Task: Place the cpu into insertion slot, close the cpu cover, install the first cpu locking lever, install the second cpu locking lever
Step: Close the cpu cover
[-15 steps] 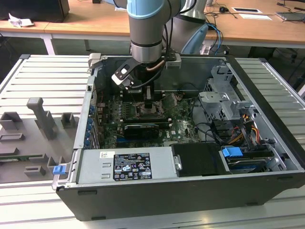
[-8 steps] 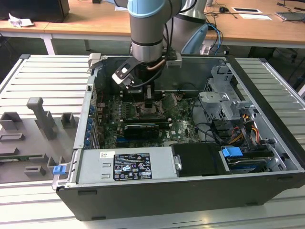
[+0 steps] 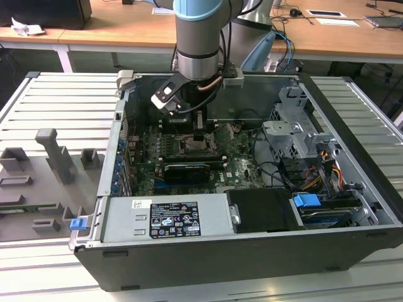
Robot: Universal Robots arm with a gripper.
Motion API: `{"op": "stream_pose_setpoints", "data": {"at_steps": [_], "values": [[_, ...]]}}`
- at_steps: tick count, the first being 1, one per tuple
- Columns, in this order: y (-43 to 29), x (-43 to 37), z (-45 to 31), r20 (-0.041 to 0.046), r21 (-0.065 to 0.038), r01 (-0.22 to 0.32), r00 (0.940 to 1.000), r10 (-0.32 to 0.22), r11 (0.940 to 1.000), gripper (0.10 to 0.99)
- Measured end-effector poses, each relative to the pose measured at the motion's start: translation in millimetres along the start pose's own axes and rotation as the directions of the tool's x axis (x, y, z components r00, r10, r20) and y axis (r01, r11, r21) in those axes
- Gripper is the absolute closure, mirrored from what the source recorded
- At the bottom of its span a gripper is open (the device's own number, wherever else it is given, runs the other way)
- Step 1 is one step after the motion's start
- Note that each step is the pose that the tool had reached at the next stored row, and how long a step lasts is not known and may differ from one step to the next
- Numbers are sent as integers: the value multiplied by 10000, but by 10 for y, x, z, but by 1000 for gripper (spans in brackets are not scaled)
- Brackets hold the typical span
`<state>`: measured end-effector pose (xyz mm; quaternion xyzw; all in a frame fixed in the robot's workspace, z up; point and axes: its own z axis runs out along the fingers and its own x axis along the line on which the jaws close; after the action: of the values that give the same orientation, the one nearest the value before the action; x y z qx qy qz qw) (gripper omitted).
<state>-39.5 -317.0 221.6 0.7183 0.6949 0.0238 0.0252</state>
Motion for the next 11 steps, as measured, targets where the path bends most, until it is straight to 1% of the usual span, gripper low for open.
{"op": "stream_pose_setpoints", "data": {"at_steps": [6, 11], "values": [[9, 6, -129, 16, 23, 2, 10000, -2, 10000, 980], [13, 9, -194, 21, 31, 3, 10000, -3, 10000, 980]]}}
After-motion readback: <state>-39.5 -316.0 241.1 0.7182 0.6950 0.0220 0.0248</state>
